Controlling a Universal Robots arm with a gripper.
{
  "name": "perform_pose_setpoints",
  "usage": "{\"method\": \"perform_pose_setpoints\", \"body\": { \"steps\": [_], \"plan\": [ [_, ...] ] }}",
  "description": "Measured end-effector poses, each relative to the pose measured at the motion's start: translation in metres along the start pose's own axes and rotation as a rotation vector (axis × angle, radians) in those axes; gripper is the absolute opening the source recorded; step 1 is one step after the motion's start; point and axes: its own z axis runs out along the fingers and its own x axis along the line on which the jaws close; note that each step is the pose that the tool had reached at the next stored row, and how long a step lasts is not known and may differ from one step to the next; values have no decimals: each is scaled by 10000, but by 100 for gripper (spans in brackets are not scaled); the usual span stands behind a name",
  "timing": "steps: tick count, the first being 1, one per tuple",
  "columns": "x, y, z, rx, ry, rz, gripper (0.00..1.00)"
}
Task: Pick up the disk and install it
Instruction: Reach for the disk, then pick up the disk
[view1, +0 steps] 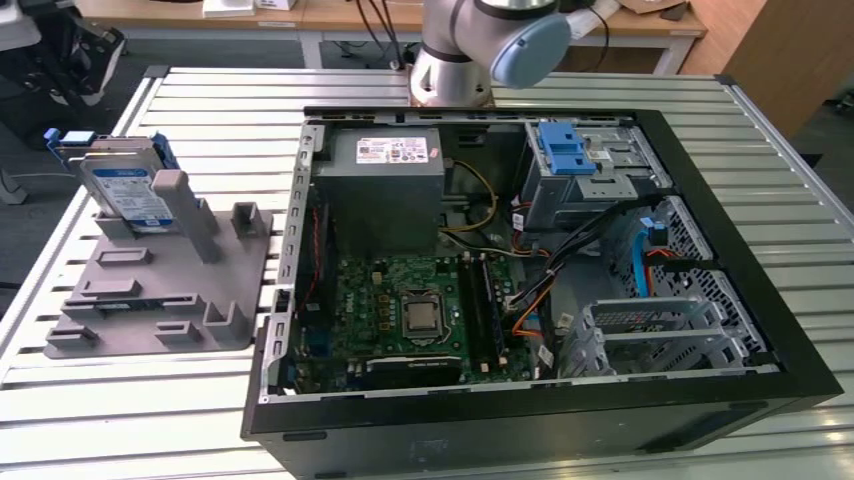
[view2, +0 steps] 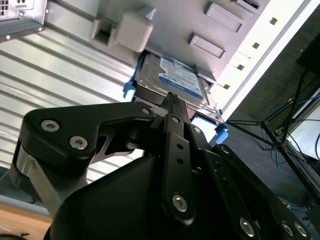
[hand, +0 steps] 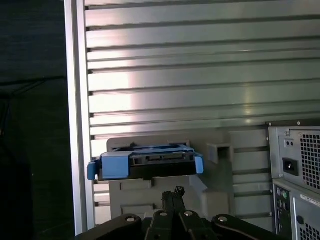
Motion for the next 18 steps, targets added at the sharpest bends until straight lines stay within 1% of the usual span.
{"method": "perform_pose_setpoints", "body": {
  "steps": [8, 10, 11, 18],
  "plan": [
    [333, 44, 61, 0, 2, 0, 11],
    [407, 61, 72, 0, 2, 0, 11],
    [417, 65, 74, 0, 1, 1, 11],
    [417, 65, 74, -3, 2, 0, 11]
  ]
}}
